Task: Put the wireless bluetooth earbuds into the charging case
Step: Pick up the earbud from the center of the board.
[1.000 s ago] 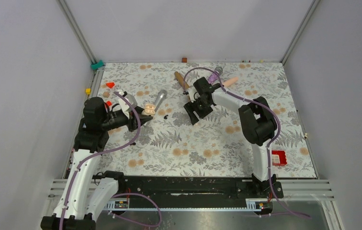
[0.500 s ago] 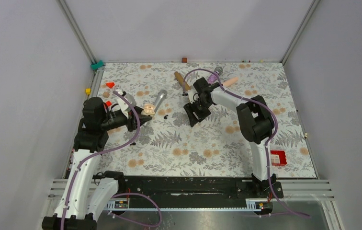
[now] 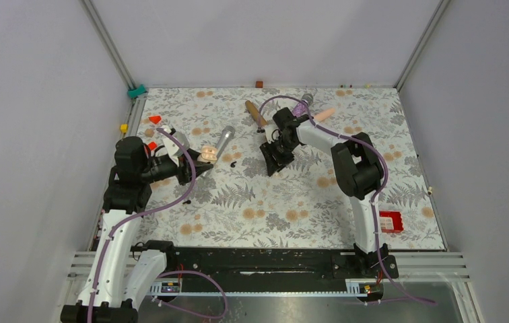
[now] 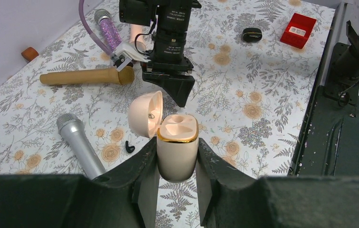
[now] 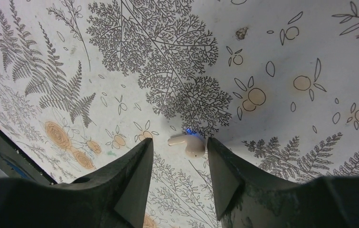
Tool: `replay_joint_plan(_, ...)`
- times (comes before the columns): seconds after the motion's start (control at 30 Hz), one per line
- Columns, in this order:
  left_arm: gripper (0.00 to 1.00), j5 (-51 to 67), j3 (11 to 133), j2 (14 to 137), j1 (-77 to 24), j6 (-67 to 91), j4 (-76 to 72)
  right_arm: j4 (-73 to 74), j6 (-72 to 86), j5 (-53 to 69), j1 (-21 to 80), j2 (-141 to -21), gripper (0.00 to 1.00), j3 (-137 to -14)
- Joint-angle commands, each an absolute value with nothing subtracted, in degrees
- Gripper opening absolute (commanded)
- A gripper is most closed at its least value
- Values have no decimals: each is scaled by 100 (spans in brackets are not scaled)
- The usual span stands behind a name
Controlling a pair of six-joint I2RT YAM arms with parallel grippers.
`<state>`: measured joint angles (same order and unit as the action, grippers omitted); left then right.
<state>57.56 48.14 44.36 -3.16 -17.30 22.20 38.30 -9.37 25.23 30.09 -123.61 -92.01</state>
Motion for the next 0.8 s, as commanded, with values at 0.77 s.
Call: replay_joint_plan(0.77,0,6114,4834,4393,-179,-1673,2070,3558,-225,2696,2977,-12163,43,-8587)
